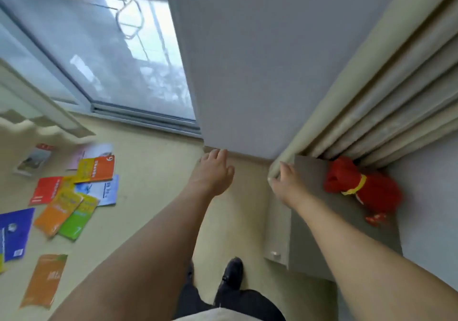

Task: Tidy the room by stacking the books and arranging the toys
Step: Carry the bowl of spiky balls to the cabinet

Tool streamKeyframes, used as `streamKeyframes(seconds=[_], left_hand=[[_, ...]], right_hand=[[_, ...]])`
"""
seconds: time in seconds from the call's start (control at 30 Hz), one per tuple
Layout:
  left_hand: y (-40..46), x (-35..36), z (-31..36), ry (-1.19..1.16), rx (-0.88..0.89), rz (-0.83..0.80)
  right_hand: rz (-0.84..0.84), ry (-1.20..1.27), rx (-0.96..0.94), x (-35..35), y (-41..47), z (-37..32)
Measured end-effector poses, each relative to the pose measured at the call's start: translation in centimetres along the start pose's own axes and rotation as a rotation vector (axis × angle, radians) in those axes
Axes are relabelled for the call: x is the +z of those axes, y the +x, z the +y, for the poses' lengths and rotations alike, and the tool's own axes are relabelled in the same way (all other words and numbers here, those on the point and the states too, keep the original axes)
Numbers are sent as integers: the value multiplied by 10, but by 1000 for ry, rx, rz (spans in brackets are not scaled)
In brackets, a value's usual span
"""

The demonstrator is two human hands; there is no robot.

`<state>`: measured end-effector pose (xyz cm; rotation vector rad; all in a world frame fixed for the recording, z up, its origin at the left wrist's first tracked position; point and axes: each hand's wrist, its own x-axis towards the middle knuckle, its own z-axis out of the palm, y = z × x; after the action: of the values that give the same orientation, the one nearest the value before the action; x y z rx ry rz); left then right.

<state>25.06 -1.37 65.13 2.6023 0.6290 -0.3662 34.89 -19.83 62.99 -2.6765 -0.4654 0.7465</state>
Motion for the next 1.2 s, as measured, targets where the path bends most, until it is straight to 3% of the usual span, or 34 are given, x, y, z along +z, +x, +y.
streamKeyframes(seconds=[0.27, 0.63, 0.9, 1.2], left_hand=[[-109, -24, -159, -79, -326, 75], [-333, -29, -410, -166, -659, 116], [-437, -36, -510, -278, -857, 131], [-487, -66, -595, -337, -1008, 201]], right_hand=[[-189, -213, -282, 90, -40, -160], [-349, -335, -598, 278, -206, -382], [-447, -383, -714, 350, -280, -481], [-499, -437, -876, 406, -300, -583]])
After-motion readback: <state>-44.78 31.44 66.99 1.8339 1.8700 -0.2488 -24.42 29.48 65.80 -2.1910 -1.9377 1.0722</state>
